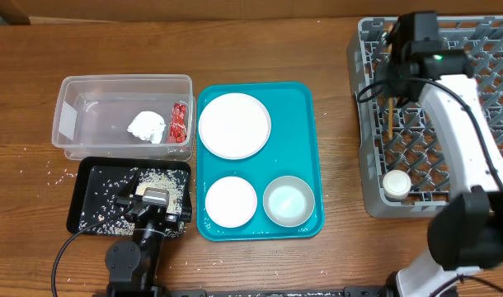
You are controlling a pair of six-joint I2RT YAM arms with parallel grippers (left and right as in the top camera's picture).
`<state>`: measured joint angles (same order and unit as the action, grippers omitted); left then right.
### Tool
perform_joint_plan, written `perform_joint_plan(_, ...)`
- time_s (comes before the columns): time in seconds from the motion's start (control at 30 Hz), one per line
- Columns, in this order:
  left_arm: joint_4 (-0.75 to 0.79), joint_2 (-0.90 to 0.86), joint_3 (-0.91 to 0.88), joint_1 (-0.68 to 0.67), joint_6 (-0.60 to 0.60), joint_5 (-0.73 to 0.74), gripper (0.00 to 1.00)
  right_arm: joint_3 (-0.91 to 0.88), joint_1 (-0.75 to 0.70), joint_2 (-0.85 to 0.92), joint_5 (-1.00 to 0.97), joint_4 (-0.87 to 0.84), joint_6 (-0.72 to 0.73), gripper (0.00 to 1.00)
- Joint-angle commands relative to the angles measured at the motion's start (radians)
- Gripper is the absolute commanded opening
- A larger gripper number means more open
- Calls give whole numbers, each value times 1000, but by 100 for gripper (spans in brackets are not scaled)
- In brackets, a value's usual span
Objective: Sort waste into correct bins and load items into the dishwasher
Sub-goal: 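Place the chopstick into the dish rack with the right gripper, then grasp the grey bowl on the teal tray with the right gripper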
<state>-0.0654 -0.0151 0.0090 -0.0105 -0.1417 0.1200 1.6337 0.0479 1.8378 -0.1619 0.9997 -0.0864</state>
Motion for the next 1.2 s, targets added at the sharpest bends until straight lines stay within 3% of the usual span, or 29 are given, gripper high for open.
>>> perform_joint_plan(0.0,-1,11,-4,8,-15,1,100,-17,10,50,-40,-5,-68,11)
perform_joint_plan(0.03,-1,11,-4,8,-15,1,100,-16,22,52,-58,-10,-68,36)
perform_joint_plan(0.07,-1,11,-4,8,-15,1,100,-6,36,42,-57,-2,-67,47)
perform_joint_plan(0.3,-1,11,-4,8,-15,1,100,97,148,-49,76,120,30,48)
perform_joint_plan(0.4,-1,11,-4,8,-15,1,100,109,196,-131,271,198,138,48)
perform_joint_plan(0.6,-1,11,-4,8,-15,1,100,108,202,-226,526,305,151,44)
perform_joint_plan(0.63,-1,11,-4,8,-15,1,100,108,202,-233,555,313,151,48)
perform_joint_plan(0.67,-1,11,-4,8,-15,1,100,108,202,-238,582,317,151,57)
perform_joint_plan(0.73,-1,11,-4,8,-15,1,100,109,202,-239,650,320,151,87)
perform_joint_plan(0.8,-1,11,-4,8,-15,1,100,108,202,-237,692,318,151,100)
perform_joint_plan(1.07,-1,11,-4,8,-15,1,100,106,207,-247,694,373,136,100)
perform_joint_plan(1.17,-1,11,-4,8,-15,1,100,89,235,-270,594,391,138,100)
